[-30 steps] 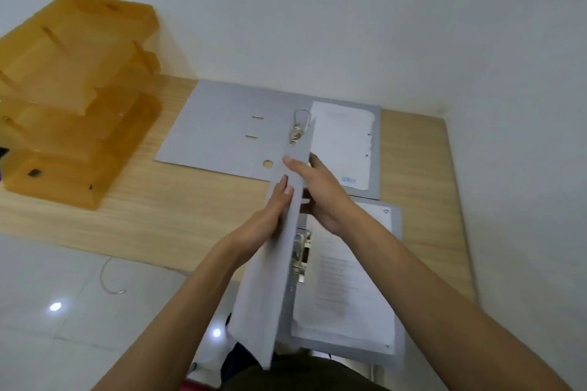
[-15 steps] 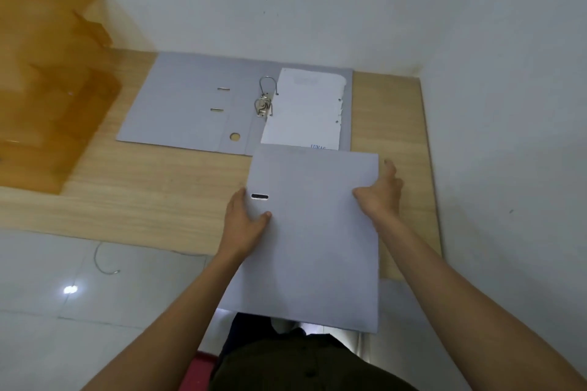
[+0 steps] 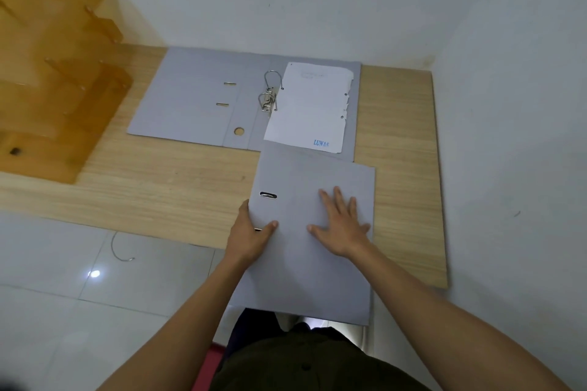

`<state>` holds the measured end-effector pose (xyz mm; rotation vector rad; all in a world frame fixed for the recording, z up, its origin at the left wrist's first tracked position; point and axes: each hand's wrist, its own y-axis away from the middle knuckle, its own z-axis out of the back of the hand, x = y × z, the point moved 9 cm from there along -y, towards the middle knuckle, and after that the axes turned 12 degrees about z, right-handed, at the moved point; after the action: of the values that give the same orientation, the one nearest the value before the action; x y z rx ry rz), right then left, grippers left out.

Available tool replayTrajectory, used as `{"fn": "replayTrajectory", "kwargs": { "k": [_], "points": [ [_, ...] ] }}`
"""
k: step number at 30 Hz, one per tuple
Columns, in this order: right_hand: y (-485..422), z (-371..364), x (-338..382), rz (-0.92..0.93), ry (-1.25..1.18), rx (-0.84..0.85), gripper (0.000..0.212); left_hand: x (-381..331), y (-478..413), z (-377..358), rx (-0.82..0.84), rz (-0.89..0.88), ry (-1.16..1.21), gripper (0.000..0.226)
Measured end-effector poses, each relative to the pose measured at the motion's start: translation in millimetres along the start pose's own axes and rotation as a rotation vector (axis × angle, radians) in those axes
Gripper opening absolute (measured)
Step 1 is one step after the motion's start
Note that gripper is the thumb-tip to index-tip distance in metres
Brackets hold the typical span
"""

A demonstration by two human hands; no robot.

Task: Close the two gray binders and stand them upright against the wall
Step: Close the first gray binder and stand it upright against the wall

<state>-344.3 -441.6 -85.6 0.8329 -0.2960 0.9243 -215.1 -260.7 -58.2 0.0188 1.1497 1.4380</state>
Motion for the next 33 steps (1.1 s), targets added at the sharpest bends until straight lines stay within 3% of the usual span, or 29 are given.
{"fn": "replayTrajectory", "kwargs": {
  "k": [3,10,15,17,23,28,33],
  "points": [
    [1,4,-4,-0.011,-0.056,0.011,0.087,15,-6,4,0.044,0.146,0.055,0.078],
    [7,2,3,-0.113,-0.359,-0.006,0.083,-8,-5,-8,0.172,0.329,0.302,0.052],
    [22,16,11,-0.183,-0.446,-0.129,0.077,-34,19,-30,0.399,0.319,0.391,0.070],
    [27,25,14,-0.199,-0.479,-0.190,0.076,-49,30,-42,0.553,0.295,0.436,0.071],
    [44,55,26,-0.169,-0.537,-0.376,0.069,-87,68,-65,0.802,0.202,0.462,0.062],
    [59,97,40,-0.052,-0.667,-0.542,0.067,-124,84,-64,0.839,0.029,0.412,0.062],
    [86,154,74,0.217,-0.735,-0.622,0.074,-186,98,-54,0.886,-0.275,0.350,0.054]
  ]
}}
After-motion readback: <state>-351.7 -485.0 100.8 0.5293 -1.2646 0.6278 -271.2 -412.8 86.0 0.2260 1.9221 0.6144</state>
